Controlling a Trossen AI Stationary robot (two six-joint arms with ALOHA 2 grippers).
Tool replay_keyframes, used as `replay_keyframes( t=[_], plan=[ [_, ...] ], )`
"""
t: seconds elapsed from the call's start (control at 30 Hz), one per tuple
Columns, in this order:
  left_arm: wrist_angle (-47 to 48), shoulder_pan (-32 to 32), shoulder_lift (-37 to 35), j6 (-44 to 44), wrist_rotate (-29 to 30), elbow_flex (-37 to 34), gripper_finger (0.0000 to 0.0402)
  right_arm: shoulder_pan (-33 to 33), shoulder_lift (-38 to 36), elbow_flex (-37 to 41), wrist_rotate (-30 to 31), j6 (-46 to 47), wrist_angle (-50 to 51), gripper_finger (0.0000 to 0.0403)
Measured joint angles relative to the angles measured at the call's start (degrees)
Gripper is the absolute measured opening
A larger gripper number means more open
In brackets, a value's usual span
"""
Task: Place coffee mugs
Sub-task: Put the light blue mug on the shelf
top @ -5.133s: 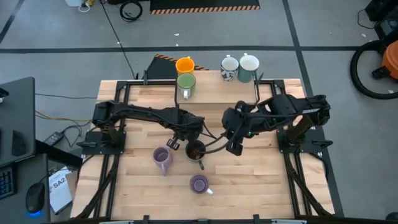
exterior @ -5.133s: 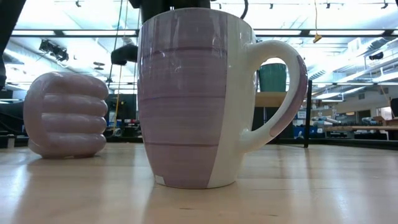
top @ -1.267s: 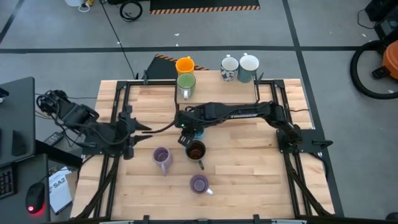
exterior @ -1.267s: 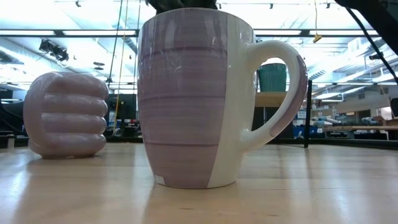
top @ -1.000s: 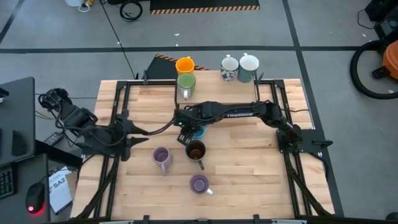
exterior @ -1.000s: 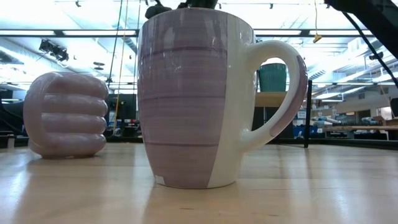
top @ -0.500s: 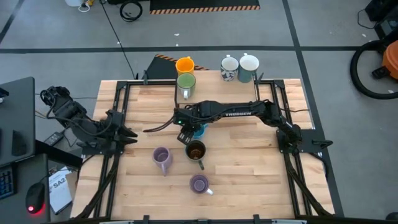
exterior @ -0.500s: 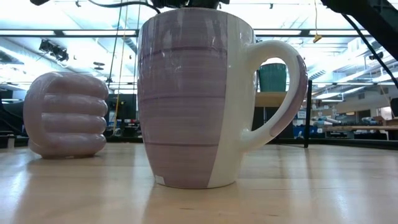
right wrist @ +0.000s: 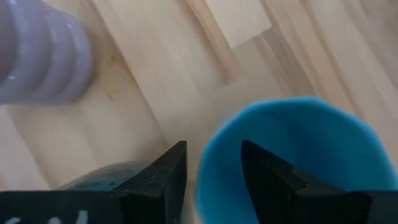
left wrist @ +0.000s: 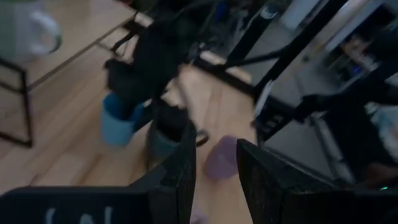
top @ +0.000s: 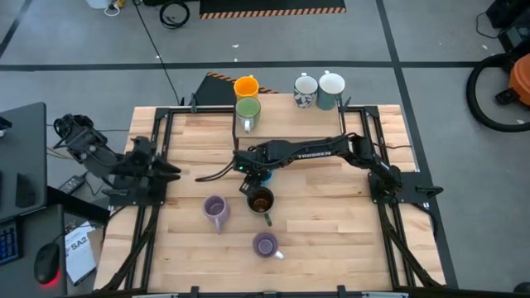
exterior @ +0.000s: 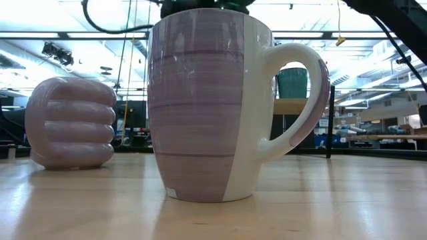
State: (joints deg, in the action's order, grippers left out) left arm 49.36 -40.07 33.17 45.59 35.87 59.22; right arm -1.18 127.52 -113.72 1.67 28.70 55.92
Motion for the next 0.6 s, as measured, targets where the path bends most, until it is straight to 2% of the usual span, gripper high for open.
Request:
replay_keyframes(
  t=[0.3, 0.6],
  plan=[
    [-11.0, 0.0, -0.2, -3.2, -0.1, 0.0, 0.0121, -2.3, 0.0, 2.9, -2.8, -2.0, -2.3, 0.0157],
    [-11.9, 0.0, -0.2, -2.9, -0.1, 0.0, 0.0121, -3.9, 0.0, 2.9, -4.9, -2.7, -2.1, 0.0127]
  ],
)
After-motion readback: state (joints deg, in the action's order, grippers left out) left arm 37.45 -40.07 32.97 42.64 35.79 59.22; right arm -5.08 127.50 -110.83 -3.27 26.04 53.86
